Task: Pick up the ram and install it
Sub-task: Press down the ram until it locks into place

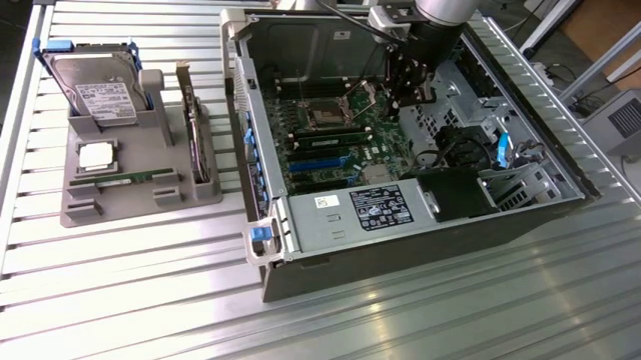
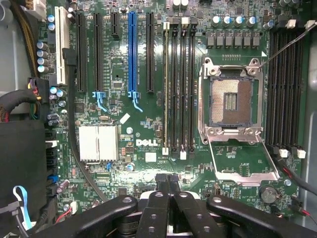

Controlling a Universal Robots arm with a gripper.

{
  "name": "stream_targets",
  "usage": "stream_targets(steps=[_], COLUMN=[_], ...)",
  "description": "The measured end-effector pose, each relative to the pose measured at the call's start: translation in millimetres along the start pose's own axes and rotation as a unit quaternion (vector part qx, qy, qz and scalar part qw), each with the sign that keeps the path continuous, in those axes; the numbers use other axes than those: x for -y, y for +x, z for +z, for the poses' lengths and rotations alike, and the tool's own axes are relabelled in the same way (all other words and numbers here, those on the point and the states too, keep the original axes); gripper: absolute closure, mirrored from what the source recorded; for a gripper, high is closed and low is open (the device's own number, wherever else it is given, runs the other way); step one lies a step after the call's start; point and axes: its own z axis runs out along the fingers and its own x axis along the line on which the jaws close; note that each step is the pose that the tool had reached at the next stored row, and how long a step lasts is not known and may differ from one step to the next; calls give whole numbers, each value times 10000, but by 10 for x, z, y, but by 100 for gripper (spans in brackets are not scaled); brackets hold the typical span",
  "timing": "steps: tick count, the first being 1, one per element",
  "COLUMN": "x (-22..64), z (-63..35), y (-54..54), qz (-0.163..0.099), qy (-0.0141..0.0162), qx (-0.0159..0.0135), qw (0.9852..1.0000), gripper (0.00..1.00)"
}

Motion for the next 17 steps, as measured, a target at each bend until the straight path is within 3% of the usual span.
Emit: stream_targets(steps=[17], x=[1], z=[0], y=[0], qz=[569], qy=[-14], qx=[-3], qw=[9984], gripper=[90])
